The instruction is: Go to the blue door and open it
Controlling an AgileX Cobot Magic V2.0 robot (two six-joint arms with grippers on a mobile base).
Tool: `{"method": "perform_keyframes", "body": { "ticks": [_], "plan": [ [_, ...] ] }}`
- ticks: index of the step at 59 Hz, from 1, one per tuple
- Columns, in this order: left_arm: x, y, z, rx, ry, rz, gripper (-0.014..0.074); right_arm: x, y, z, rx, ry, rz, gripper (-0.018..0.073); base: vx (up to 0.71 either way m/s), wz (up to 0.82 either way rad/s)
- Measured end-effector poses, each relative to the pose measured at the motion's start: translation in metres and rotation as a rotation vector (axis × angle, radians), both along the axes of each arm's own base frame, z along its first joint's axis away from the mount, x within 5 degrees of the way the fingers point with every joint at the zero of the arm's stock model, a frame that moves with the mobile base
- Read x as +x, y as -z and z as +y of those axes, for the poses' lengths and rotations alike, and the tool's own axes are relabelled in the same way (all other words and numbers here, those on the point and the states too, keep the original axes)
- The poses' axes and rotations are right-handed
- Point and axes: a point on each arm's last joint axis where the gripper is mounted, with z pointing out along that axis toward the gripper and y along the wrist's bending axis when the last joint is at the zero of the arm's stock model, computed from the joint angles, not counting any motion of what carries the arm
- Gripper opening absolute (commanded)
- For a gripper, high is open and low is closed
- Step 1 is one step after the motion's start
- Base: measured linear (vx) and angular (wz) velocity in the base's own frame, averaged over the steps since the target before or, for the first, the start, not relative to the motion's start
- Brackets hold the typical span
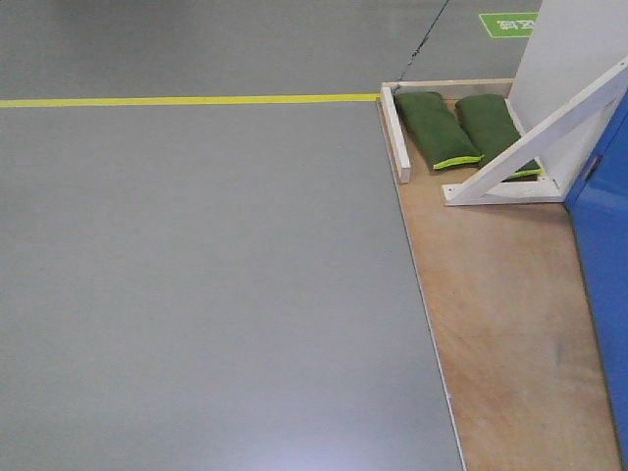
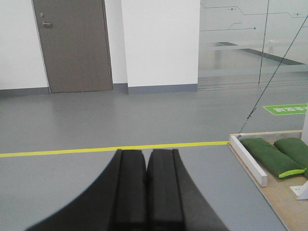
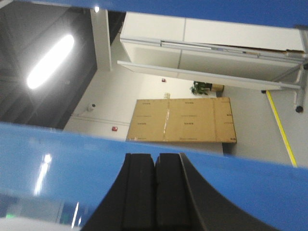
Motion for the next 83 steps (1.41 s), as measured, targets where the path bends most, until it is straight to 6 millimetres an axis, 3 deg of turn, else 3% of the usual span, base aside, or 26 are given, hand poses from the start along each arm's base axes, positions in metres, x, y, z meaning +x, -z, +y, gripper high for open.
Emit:
{"method": "perform_keyframes", "body": {
  "ticks": [21,40,58,83],
  "plan": [
    [0.0,0.0,0.0,0.0,0.0,0.0,0.0073,0.014,0.001,-0.036,-0.013,-0.016,-0.002,-0.0001,0.0,0.0],
    [0.0,0.0,0.0,0.0,0.0,0.0,0.0073,0.023,0.022,-0.058,0.034,-0.042,0.022,-0.0001,0.0,0.0],
    [0.0,0.0,0.0,0.0,0.0,0.0,0.0073,0.024,0.022,-0.054,0.044,-0.127,0.055,-0.0001,0.0,0.0],
    [0.0,0.0,0.0,0.0,0.0,0.0,0.0073,0.027,-0.011,-0.021,-0.033,-0.189,0.057,-0.0001,0.0,0.0]
  ]
}}
